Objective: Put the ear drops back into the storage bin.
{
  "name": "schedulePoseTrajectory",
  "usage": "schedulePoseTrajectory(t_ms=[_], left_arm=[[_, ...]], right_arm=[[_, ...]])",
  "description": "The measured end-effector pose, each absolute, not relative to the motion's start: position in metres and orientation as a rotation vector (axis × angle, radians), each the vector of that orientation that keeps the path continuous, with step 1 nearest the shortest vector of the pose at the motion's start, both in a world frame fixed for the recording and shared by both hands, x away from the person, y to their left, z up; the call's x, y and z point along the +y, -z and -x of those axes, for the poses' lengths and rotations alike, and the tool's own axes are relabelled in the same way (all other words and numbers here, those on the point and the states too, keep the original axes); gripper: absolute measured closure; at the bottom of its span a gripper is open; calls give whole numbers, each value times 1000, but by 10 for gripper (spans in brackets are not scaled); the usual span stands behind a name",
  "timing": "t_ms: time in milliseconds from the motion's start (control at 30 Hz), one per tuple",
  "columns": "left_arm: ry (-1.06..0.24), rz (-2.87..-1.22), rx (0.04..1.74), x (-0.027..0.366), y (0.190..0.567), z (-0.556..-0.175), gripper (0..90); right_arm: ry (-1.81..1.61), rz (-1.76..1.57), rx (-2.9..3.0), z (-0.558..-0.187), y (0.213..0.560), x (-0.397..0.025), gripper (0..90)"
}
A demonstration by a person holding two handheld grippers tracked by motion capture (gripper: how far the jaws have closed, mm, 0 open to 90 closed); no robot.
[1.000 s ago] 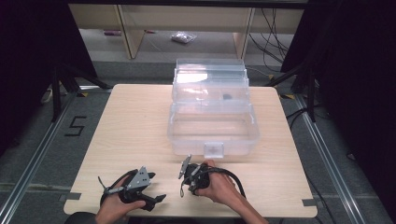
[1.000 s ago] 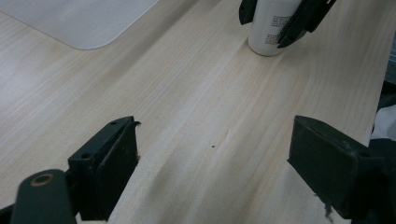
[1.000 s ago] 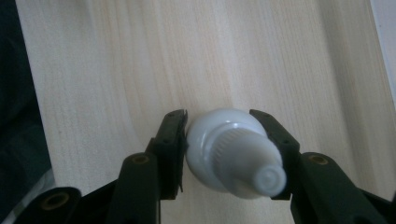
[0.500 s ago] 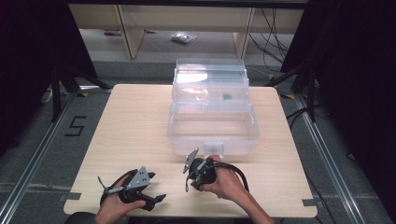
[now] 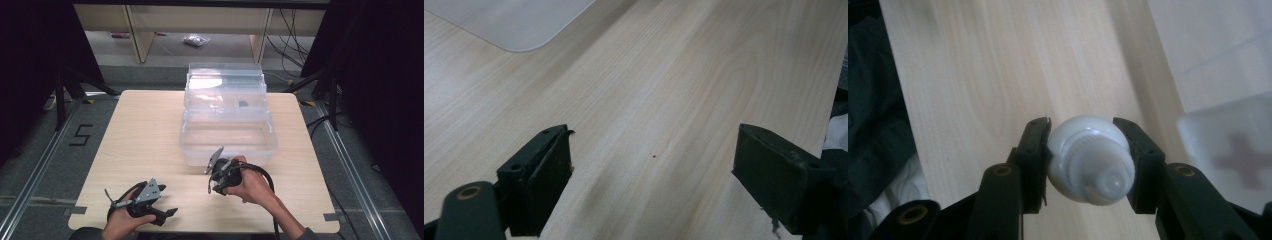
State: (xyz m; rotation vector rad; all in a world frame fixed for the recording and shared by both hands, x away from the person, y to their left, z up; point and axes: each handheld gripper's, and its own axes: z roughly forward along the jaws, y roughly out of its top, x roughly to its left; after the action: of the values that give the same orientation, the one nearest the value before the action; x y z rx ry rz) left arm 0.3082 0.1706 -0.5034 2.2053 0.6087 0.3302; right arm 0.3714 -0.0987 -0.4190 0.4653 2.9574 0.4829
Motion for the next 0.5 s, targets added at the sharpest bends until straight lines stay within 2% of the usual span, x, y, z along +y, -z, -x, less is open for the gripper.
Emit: schedulePoseTrajectory(t_ms=[500], left_arm=[[-323,-2201,614,170,504,-308,151]], right_arm=[[-495,-558,2946,-386,382,-128,601]])
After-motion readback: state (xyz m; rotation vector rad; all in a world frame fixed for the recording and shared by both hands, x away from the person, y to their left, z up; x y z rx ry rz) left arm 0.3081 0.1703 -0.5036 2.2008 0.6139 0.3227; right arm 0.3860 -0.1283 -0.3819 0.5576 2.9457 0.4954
